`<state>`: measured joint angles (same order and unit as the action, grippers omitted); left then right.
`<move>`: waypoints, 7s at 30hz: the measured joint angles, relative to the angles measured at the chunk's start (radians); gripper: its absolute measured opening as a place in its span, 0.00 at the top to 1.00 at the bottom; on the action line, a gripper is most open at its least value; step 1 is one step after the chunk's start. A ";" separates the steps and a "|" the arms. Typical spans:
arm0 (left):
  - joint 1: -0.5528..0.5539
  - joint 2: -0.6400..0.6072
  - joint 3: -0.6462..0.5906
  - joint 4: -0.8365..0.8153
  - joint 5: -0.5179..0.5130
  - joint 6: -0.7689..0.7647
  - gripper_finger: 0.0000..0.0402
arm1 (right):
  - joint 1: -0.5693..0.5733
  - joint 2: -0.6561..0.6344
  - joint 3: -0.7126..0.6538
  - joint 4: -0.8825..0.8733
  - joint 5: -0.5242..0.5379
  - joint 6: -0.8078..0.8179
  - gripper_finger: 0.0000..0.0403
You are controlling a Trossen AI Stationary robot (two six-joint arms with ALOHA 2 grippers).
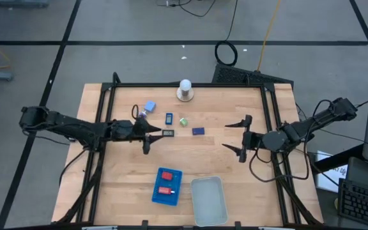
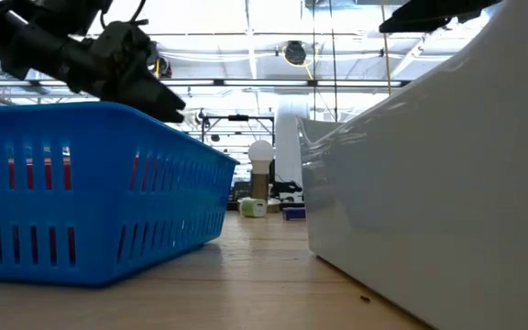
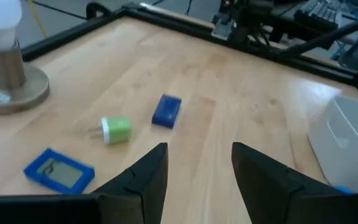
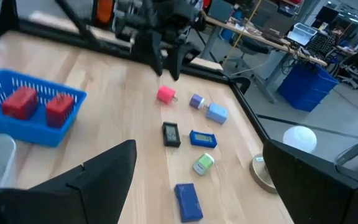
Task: Pick & Place Office items
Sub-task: Put the green charger adapter into the blue bin
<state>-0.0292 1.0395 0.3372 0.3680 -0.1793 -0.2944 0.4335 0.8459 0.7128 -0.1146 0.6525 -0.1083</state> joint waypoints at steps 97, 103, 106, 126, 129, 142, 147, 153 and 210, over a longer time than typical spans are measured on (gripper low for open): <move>0.049 -0.346 -0.106 -0.053 -0.213 0.111 0.67 | -0.630 1.128 0.475 0.232 -0.475 0.305 0.22; 0.049 -0.346 -0.106 -0.054 -0.211 0.111 0.67 | -0.643 1.167 0.474 0.224 -0.473 0.306 0.22; 0.049 -0.346 -0.106 -0.053 -0.211 0.106 0.67 | -0.644 1.167 0.474 0.218 -0.474 0.306 0.25; 0.048 -0.346 -0.106 -0.053 -0.212 0.107 0.67 | -0.642 1.158 0.474 0.235 -0.474 0.207 0.69; 0.048 -0.346 -0.106 -0.054 -0.212 0.104 0.67 | -0.632 1.132 0.474 0.239 -0.473 0.167 0.69; 0.047 -0.326 -0.106 -0.042 -0.046 -0.155 0.65 | -0.507 0.906 0.473 0.110 -0.412 0.008 0.68; 0.047 -0.257 -0.105 0.050 -0.032 -0.238 0.50 | -0.426 0.835 0.455 0.095 -0.304 -0.054 0.68; 0.050 -0.073 -0.105 0.324 -0.056 -0.348 0.30 | -0.324 0.794 0.424 0.133 -0.135 -0.205 0.67; 0.036 0.494 0.291 0.435 0.218 -0.447 0.54 | -0.188 0.795 0.386 0.217 0.079 -0.331 0.67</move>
<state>0.0071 1.5337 0.6281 0.8028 0.0385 -0.7414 0.2451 1.6409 1.0988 0.1020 0.7316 -0.4397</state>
